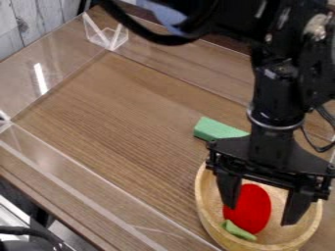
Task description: Move the red fruit to the left
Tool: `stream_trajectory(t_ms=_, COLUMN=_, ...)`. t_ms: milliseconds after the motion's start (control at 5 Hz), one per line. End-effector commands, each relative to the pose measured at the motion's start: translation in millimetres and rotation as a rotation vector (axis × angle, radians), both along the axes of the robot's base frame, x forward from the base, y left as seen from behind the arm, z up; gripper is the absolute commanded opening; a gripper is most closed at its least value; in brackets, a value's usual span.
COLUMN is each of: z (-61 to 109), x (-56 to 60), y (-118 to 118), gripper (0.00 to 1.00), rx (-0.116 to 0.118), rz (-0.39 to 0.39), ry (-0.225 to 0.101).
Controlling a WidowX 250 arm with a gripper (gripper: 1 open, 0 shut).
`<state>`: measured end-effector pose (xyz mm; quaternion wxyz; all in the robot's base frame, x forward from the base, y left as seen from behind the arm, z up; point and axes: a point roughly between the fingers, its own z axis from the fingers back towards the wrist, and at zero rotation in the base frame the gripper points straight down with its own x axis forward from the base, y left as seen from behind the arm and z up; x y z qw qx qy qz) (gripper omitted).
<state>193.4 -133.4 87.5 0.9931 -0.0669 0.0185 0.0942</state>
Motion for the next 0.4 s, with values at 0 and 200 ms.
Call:
stream_trajectory(t_ms=0, z=1.2, x=3.0, y=-2.4, gripper=1.00, rx=-0.019, rz=-0.041, ry=-0.038)
stream_trajectory(t_ms=200, z=-4.9, x=0.9, y=-5.0, gripper=1.00, rx=-0.018, rz=-0.092, ry=-0.036)
